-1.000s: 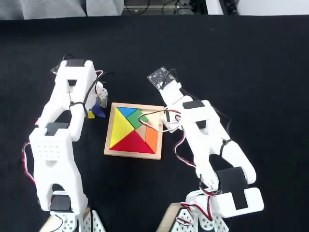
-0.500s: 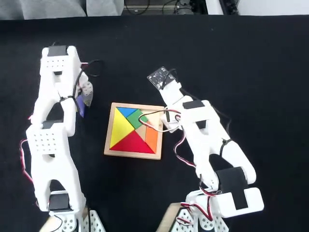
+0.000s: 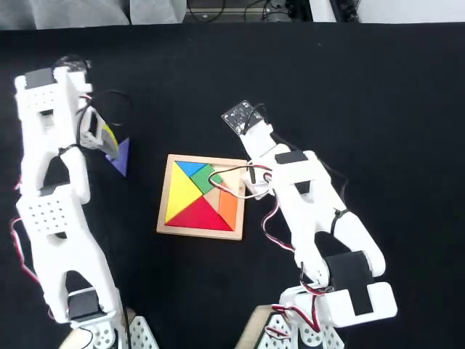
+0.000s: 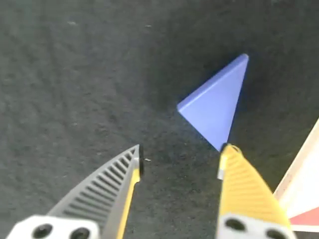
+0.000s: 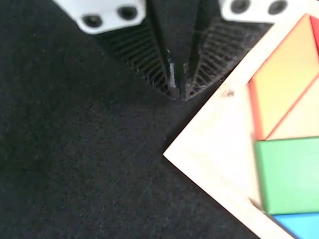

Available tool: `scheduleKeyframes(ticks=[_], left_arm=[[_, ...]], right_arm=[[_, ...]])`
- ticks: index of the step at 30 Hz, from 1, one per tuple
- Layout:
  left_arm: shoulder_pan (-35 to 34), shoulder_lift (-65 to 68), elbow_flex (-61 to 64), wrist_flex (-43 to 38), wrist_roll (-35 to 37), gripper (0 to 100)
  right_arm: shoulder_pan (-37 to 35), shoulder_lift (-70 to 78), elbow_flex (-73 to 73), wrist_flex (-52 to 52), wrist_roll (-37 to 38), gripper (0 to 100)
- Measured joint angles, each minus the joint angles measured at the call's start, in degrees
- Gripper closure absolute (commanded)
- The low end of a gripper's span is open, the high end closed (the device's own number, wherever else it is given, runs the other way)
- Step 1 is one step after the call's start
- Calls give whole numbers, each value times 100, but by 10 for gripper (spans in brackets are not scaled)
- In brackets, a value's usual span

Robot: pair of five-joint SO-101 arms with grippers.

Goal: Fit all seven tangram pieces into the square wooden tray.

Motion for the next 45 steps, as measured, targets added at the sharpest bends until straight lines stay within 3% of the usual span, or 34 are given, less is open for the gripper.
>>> scheduleKeyframes(ticks=[6, 18, 33, 38, 45], left_arm=[[343, 334, 0, -149, 0, 726], [369, 730, 0, -721, 185, 727], [369, 1275, -853, -695, 176, 729], [378, 1310, -941, -589, 176, 813], [431, 1327, -1064, -343, 185, 749]], right_arm=[[0, 0, 0, 0, 0, 987], [0, 0, 0, 0, 334, 987], [0, 0, 53, 0, 352, 987], [0, 0, 53, -18, 352, 987], [0, 0, 79, -79, 352, 987]])
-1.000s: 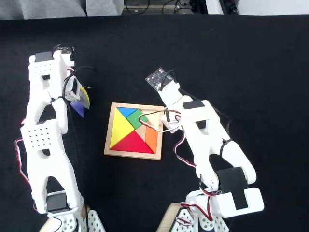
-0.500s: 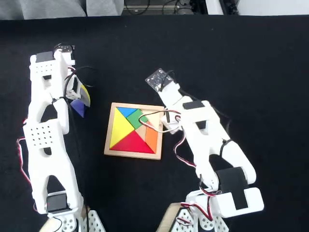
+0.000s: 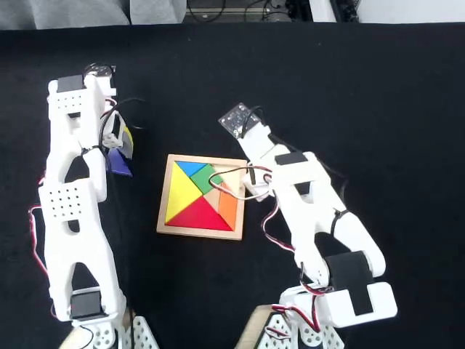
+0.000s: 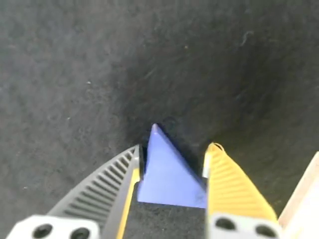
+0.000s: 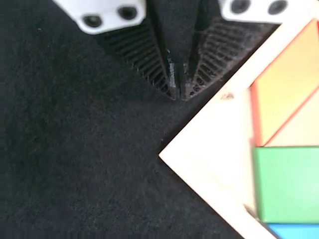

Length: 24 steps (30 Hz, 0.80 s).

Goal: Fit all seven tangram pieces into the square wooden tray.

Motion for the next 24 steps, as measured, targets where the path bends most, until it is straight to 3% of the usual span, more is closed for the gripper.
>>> scheduleKeyframes(ticks=[6, 16, 24], left_arm=[[-44, 26, 0, 53, 176, 725], [-246, 18, 141, 334, 1741, 728], [-281, -114, 510, 325, 2330, 730]], right_arm=[[0, 0, 35, -53, 0, 987], [0, 0, 70, -79, 0, 987], [0, 0, 70, -88, 0, 987]])
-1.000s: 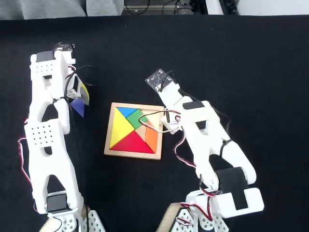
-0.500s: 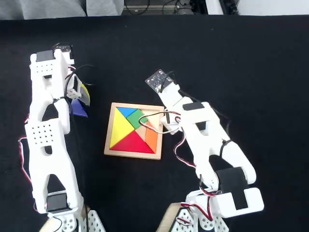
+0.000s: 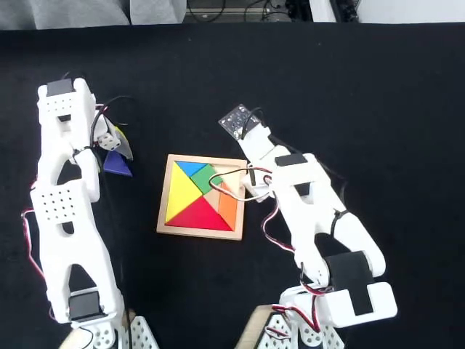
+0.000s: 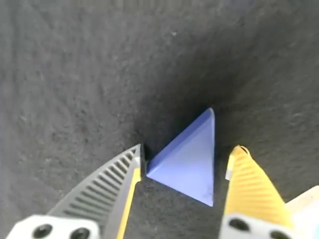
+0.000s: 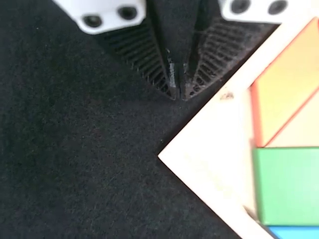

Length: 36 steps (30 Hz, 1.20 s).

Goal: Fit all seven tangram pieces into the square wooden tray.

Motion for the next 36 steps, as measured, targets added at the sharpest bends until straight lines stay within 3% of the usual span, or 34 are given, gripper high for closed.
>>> scheduleKeyframes(ticks=[17, 32, 36], left_arm=[[-9, -510, 949, -220, 492, 730], [-9, -527, 958, -387, 879, 730], [0, -527, 967, -387, 1178, 789]], right_arm=[[0, 0, 0, 0, 0, 987], [0, 0, 0, 0, 0, 987], [0, 0, 0, 0, 0, 987]])
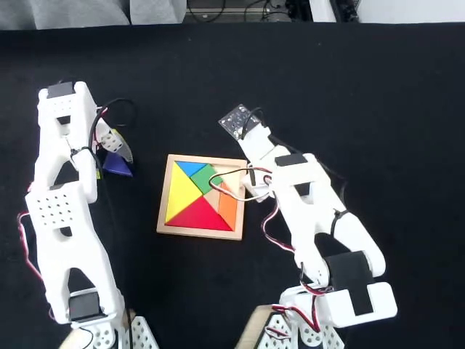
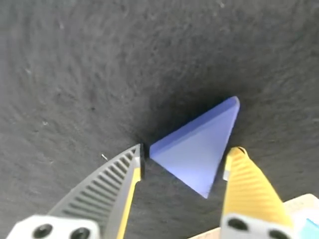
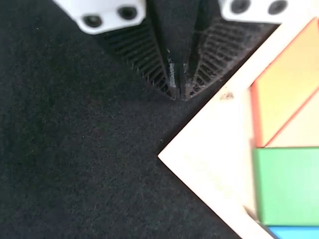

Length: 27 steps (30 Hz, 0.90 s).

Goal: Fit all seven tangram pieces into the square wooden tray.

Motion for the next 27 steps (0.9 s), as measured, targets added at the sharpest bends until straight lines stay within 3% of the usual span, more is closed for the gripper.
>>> scheduleKeyframes(ticks=[14, 20, 27], left_arm=[[70, -79, -26, -167, -44, 822], [158, -167, -879, 273, -1310, 823], [492, -835, -1248, 404, -3552, 823]], right_arm=[[0, 0, 0, 0, 0, 987], [0, 0, 0, 0, 0, 987], [0, 0, 0, 0, 0, 987]])
